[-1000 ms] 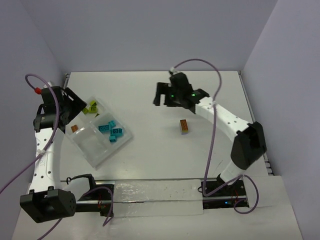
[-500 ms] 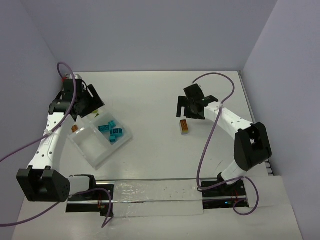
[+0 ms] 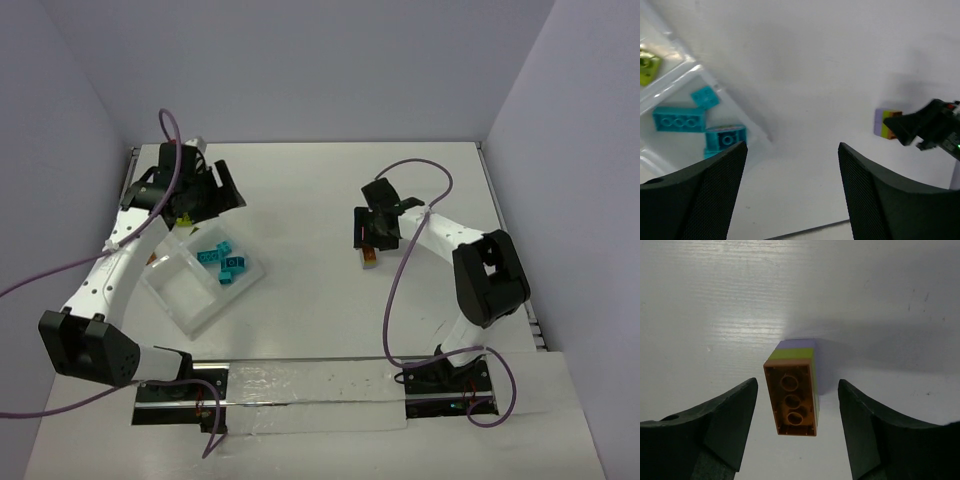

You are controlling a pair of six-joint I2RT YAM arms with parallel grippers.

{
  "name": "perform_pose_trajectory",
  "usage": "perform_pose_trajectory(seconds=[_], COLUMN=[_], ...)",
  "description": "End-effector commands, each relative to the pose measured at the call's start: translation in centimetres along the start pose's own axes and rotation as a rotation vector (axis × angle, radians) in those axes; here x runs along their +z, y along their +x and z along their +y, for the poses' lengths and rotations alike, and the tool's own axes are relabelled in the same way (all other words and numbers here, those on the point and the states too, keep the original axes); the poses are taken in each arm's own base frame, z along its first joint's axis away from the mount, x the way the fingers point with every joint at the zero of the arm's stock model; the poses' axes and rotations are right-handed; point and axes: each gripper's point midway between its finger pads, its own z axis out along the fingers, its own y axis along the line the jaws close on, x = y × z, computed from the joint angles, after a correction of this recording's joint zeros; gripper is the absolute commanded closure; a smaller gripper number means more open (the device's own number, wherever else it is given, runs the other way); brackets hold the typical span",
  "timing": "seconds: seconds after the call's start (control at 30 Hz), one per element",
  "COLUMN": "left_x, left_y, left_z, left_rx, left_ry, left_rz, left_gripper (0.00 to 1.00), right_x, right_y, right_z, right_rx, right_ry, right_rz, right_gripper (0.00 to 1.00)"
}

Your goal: Sort the legos into containers by color

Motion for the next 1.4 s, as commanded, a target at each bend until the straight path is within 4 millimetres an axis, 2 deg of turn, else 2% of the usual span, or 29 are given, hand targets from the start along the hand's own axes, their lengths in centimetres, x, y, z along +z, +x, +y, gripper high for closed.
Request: perform_pose_trajectory(seconds=[0.0,0.03,0.13,0.2,0.3,0.37,0.43,0.53,0.57,0.6,0.63,0.67,0.7,0.8,0.83,0.93,1.0,1.07,1.17,1.27,1.37], left_x=[-0.9,-0.8,-0.5,-0.3,0.0,0.0,0.0,-0.1,0.3,0.1,-0.2,-0.3,-0.4,-0.4,-0.2,0.8,1.8,2.1,1.7,1.3,0.9], left_y=[-0.4,-0.3,-0.8,-1.2,-1.6,-1.6,-1.5,-1.3,-0.2,0.1,0.1,0.0,0.1,0.0,0.2,0.6,1.3,1.7,1.9,1.8,2.0], left_z=[-5.8,-6.7,-8.1,-8.9,-9.2,-9.4,-9.2,-10.9,-10.8,-10.9,-11.2,-11.4,-11.3,-10.8,-10.4,-9.6,-8.6,-8.4,-8.0,-7.7,-7.8], left_rx=[0.072,0.060,0.041,0.028,0.020,0.007,-0.020,-0.105,-0.131,-0.148,-0.149,-0.142,-0.141,-0.086,-0.082,-0.067,-0.061,-0.042,-0.037,-0.020,0.007], left_ry=[0.206,0.227,0.263,0.276,0.262,0.259,0.252,0.348,0.365,0.382,0.390,0.391,0.390,0.354,0.334,0.253,0.171,0.162,0.157,0.159,0.205], left_rz=[0.019,0.019,-0.009,-0.007,-0.010,-0.005,-0.007,-0.040,-0.033,-0.047,-0.076,-0.107,-0.115,-0.169,-0.166,-0.105,-0.046,-0.028,-0.032,-0.035,-0.019], left_gripper=[0.18,0.18,0.18,0.18,0.18,0.19,0.18,0.15,0.13,0.06,0.01,0.01,0.01,0.01,0.01,0.01,0.01,0.01,0.01,0.02,0.11], right_x=[0.6,0.7,0.7,0.4,0.3,0.5,0.8,1.0,1.1,1.0,0.9,0.8,0.7,-0.6,-1.4,-3.4,-5.5,-7.2,-10.0,-11.8,-14.0], right_y=[-0.4,-0.3,0.0,0.1,0.4,0.6,0.9,1.2,1.1,1.1,0.9,0.8,0.7,-0.4,-0.9,-2.7,-4.1,-5.7,-6.6,-7.7,-8.1], right_z=[0.6,0.7,0.7,0.7,0.5,0.3,0.1,0.1,0.1,0.1,0.2,0.3,0.4,0.9,1.2,2.5,4.4,6.0,9.3,11.8,14.5], right_rx=[0.000,0.004,0.017,0.026,0.030,0.031,0.032,0.035,0.036,0.039,0.042,0.044,0.047,0.051,0.052,0.058,0.062,0.063,0.056,0.058,0.042], right_ry=[-0.024,-0.030,-0.032,-0.036,-0.032,-0.024,-0.012,-0.014,-0.013,-0.015,-0.018,-0.022,-0.023,-0.041,-0.056,-0.118,-0.219,-0.304,-0.498,-0.658,-0.846], right_rz=[-0.022,-0.020,-0.014,-0.015,-0.011,-0.006,0.006,0.008,0.008,0.006,0.002,-0.002,-0.005,-0.033,-0.050,-0.098,-0.136,-0.188,-0.222,-0.254,-0.266], right_gripper=[0.35,0.36,0.48,0.52,0.51,0.44,0.42,0.45,0.48,0.51,0.59,0.71,0.75,1.00,1.00,1.00,1.00,1.00,1.00,1.00,1.00])
